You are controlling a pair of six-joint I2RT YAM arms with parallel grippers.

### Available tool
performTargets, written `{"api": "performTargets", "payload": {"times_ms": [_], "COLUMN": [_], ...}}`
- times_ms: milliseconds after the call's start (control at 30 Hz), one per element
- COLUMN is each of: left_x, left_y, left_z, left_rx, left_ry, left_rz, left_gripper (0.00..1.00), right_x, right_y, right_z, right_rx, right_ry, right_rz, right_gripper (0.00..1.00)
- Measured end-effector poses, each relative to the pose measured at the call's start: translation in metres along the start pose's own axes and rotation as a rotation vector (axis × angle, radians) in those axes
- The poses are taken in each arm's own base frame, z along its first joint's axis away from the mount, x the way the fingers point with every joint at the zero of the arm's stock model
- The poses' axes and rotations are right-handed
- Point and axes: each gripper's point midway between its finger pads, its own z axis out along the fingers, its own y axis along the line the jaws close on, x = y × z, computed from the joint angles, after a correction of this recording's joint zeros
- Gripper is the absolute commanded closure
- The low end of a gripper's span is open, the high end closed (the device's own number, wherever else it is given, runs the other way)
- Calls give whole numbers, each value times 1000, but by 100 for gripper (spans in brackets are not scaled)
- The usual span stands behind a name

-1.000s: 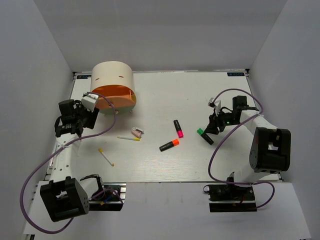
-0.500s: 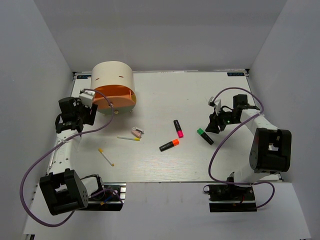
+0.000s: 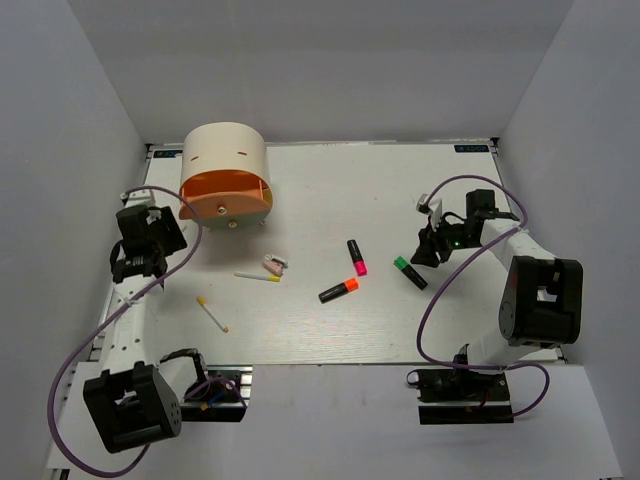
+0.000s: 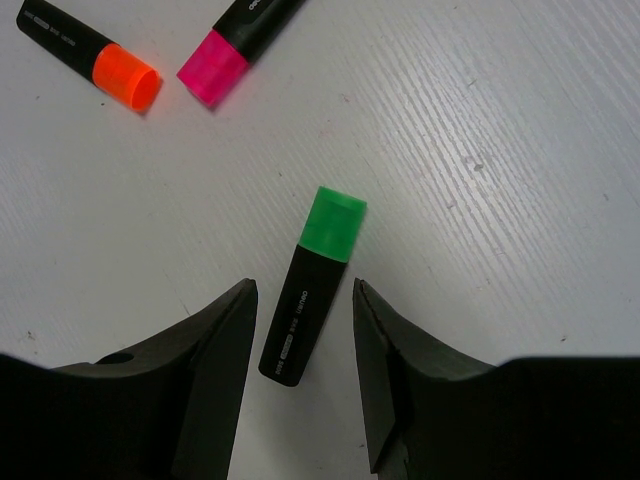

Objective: Sort the stationery into containers
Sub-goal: Pick up the pen from the center of the board.

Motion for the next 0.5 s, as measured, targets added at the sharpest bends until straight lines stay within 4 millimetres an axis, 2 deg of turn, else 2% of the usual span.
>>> {"api": "performTargets", "payload": {"times_ms": [33,100,167,267,300,367,500], "left_x": [1,6,11,18,21,14,-8], "left_y": [6,16,23,27,27,27,27], "left_z": [0,-1,-2,0,-1,4,8], "left_rx": [-42,-126,-202,-296,-324,-377,-466], "left_ry": [15,51,86,134,151,163,115], "left_rz": [-52,-157,-265,-451,-515,-633,-909], "left_gripper": [27,16,10,10,16,24,24], "right_x": [1,3,3,4,4,4,5], "right_y": [0,2,2,2,2,2,2], "right_z": [0,1,1,1,1,2,2], "right_rx": [-1,-4,-5,-5,-5,-5,-6], "right_ry": [0,3,3,4,4,4,5], "right_rz": [1,5,7,7,7,7,9], "right_gripper": [51,51,51,51,51,51,51]}}
